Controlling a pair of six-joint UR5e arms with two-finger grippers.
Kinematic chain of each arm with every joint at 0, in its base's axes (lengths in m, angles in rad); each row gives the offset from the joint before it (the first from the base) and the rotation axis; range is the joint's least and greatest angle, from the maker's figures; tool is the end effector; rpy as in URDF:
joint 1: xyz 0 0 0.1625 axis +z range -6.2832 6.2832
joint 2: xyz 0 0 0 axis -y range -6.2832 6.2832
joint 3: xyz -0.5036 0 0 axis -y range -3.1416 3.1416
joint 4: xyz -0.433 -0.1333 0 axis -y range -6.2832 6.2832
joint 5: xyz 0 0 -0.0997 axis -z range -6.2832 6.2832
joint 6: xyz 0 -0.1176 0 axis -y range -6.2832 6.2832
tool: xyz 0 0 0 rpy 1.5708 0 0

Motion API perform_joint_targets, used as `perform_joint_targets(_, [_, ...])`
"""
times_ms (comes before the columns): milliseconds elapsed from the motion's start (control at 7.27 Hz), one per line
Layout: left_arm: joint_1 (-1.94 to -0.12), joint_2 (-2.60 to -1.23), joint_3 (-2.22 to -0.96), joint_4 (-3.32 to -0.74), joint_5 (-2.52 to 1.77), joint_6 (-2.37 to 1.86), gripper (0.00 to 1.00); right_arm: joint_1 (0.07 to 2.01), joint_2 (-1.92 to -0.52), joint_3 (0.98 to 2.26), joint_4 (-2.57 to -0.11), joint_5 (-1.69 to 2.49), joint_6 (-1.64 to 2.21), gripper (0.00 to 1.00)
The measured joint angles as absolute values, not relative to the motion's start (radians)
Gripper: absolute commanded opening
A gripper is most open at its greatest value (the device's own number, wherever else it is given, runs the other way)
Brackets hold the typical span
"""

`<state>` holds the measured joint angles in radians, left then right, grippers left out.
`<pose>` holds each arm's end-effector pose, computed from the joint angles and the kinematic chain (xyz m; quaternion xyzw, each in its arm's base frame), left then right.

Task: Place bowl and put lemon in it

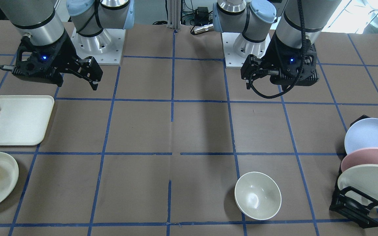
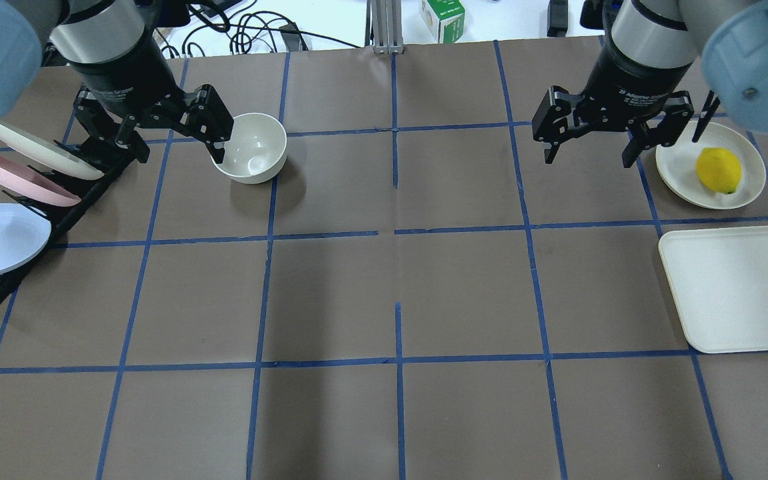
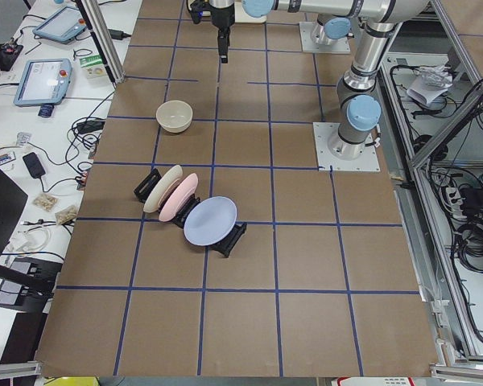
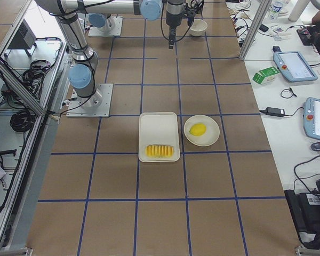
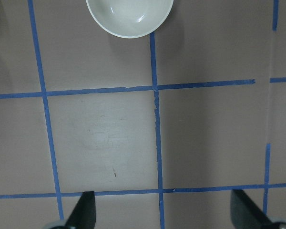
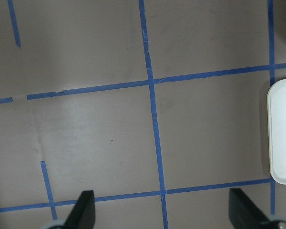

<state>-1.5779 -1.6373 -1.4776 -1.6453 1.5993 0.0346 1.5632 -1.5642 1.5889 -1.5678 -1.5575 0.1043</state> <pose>-0.1339 -0.5593 0.5544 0.0212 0.9994 0.0241 0.0139 0.1308 -0.5336 0.5351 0.0560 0.9983 0.0142 0.0060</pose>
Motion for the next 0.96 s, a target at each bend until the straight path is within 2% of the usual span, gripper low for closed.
perform_joint_targets(550, [-1.503,-1.840,-1.421,-1.468,1.572,0.089,1.00,1.458,-1.546,1.591,-1.568,-1.556,0.071,1.00])
perform_joint_targets(962, [-1.451,-2.031,-1.399,-1.267,1.567,0.165,1.00,1.270,-1.435,1.589,-1.685,-1.565,-0.197,1.00])
